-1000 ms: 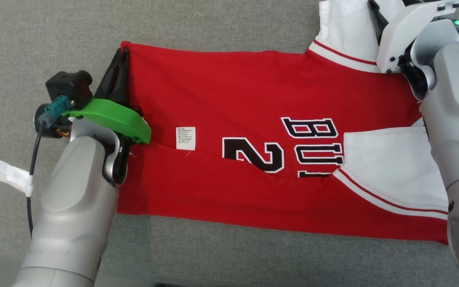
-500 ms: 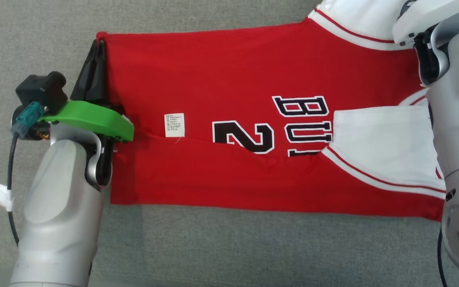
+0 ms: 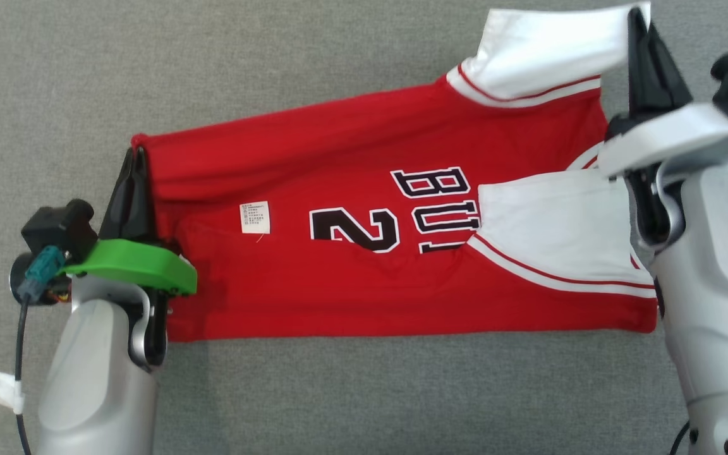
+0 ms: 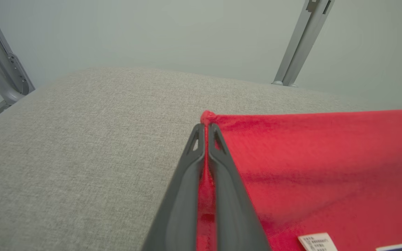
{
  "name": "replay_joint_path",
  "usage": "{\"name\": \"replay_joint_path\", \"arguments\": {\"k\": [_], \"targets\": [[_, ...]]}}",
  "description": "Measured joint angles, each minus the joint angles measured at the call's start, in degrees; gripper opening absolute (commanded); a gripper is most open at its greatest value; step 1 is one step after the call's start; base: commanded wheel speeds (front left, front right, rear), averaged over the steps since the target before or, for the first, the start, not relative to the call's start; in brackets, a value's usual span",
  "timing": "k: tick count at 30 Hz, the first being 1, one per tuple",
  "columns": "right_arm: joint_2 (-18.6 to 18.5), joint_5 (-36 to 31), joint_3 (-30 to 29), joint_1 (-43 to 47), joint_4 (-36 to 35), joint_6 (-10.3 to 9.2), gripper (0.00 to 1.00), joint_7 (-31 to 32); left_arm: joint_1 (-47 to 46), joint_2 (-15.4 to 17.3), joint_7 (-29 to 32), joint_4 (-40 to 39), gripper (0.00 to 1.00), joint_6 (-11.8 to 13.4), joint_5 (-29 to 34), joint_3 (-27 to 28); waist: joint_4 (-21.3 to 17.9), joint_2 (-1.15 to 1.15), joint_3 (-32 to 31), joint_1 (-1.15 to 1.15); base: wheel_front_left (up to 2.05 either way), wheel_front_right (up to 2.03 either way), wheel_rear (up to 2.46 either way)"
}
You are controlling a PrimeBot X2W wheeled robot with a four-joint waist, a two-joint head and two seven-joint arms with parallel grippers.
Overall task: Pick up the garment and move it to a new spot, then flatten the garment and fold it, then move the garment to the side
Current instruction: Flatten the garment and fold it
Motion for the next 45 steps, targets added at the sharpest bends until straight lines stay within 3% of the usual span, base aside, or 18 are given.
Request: {"name": "replay_joint_path", "arguments": {"k": [7,14,15,16,17,24,31,39,45], "targets": [[0.57,4.44,2.52,16.56,-6.92,0.0,0.0,0.0,6.14,-0.79,0.01,1.24,0.0,0.0,1.44,2.99,-1.64,0.0,-4.12,0.0,0.0,0.0,0.0],[1.52,5.95,2.86,26.47,-7.9,0.0,0.0,0.0,11.35,-1.6,0.0,2.78,0.0,0.0,1.99,4.01,-3.15,0.0,-7.59,0.0,0.0,0.0,0.0],[1.58,6.03,2.75,27.2,-7.6,0.0,0.25,0.0,12.26,-1.85,0.0,2.81,0.18,0.0,2.09,4.22,-3.36,0.0,-7.96,0.0,0.0,0.0,0.0],[1.57,5.99,2.82,27.69,-6.78,0.0,0.71,0.0,13.17,-2.23,0.0,2.94,0.78,0.0,2.09,4.91,-3.53,0.0,-8.32,0.0,0.0,0.0,0.0],[1.56,5.84,2.97,28.16,-6.25,0.0,1.0,0.0,13.99,-2.44,0.01,2.87,1.0,0.0,2.09,5.49,-3.64,0.0,-8.61,0.0,0.0,0.0,0.0],[0.93,6.66,1.33,29.47,-6.33,-0.01,1.0,0.0,21.31,-3.48,0.0,-2.26,1.0,0.55,2.74,9.17,-3.57,0.0,-11.02,0.0,0.0,0.0,0.0],[-0.64,5.67,1.77,26.32,-5.46,-0.02,1.0,1.86,24.41,-3.64,0.0,-6.3,1.0,1.9,0.08,5.05,-1.84,0.0,-12.56,0.0,0.0,0.0,0.0],[0.56,0.15,2.76,21.2,5.36,-0.02,1.0,7.92,22.85,-3.61,0.0,-7.2,1.0,2.61,-0.77,2.01,0.61,0.0,-12.3,0.0,0.0,0.0,0.0],[1.9,-5.48,-0.54,21.15,13.81,0.01,1.0,6.9,22.58,-3.61,0.0,-6.82,1.0,2.61,-0.94,0.41,1.34,0.0,-12.14,0.0,0.0,0.0,0.0]]}}
